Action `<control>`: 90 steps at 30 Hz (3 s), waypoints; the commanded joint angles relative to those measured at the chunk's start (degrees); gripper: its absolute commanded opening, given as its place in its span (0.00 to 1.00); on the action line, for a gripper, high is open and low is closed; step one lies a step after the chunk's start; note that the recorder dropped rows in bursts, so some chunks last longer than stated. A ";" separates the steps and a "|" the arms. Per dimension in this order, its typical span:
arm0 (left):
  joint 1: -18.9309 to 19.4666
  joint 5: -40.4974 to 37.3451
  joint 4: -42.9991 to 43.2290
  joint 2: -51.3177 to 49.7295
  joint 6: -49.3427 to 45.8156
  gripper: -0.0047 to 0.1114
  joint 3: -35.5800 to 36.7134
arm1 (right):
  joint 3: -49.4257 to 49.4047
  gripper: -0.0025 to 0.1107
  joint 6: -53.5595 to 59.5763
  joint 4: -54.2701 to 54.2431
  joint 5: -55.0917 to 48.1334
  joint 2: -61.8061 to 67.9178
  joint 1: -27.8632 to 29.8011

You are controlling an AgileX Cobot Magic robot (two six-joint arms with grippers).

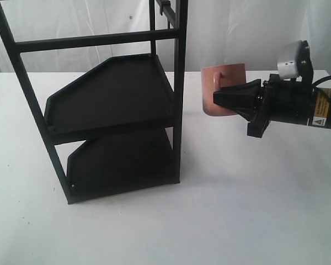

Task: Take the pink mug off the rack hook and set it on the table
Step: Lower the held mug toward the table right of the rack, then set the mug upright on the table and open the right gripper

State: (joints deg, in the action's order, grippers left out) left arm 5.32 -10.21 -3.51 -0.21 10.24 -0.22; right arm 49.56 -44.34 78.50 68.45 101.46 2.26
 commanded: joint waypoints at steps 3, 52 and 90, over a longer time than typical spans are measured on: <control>-0.47 0.07 -0.32 0.21 -0.08 0.04 0.22 | 0.32 0.02 6.76 1.89 1.52 2.03 -0.36; -0.47 0.07 -0.32 0.21 -0.08 0.04 0.22 | 6.41 0.02 18.35 -7.06 1.52 24.38 -0.50; -0.47 0.07 -0.32 0.21 -0.08 0.04 0.22 | 6.41 0.30 9.21 -6.83 1.52 24.42 -0.50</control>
State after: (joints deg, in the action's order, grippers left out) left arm 5.32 -10.21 -3.51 -0.21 10.24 -0.22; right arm 55.78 -32.62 71.54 69.01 125.64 1.69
